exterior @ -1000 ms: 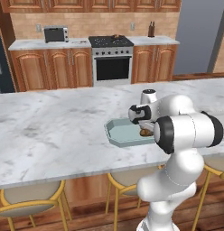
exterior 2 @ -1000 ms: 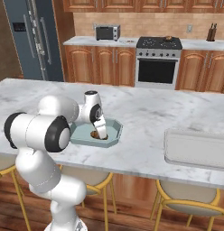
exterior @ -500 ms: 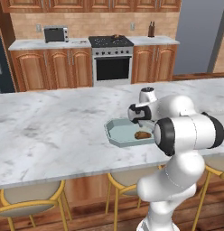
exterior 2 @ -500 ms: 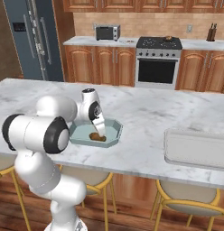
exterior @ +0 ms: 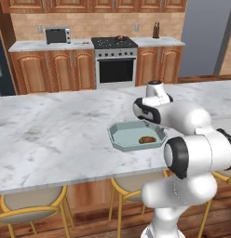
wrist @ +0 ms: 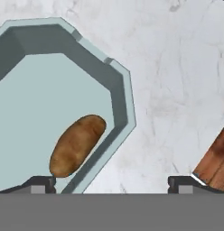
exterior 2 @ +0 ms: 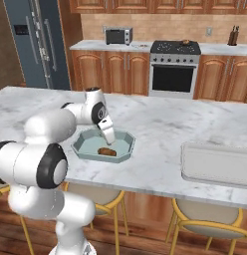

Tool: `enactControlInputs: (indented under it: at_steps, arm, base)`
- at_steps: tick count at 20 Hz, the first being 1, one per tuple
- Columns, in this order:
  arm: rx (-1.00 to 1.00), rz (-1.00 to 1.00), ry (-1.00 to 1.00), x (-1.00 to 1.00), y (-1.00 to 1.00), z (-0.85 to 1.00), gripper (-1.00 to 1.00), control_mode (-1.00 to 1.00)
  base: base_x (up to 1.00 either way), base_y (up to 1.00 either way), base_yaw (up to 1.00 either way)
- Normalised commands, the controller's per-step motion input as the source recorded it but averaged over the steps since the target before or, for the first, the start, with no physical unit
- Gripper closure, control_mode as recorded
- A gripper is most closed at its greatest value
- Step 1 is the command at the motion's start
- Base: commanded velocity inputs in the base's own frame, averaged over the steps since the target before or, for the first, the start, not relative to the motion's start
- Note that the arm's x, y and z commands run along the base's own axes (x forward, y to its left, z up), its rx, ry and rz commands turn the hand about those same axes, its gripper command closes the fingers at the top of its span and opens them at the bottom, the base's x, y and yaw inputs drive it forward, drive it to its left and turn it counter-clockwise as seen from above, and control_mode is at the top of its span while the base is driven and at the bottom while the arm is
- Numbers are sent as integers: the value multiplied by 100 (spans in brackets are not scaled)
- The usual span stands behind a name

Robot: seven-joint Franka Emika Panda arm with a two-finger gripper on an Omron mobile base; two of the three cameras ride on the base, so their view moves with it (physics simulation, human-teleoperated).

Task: Place the cold items (potato and lemon) from the fridge in one tupperware on the dining counter. Place the warm items (hot dog and kebab skewer) in the stove area in another tupperware.

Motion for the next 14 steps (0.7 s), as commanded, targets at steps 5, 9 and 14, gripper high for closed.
enactControlInputs:
  at_steps: [5, 9, 14]
  arm:
    - [0, 53, 0, -100, 13, 36, -100, -100]
    - [0, 64, 0, -100, 21, 30, -100, -100]
    - [-3, 65, 13, -53, 46, 44, -100, -100]
  base:
    - [0, 0, 0]
    - [0, 0, 0]
    - [0, 0, 0]
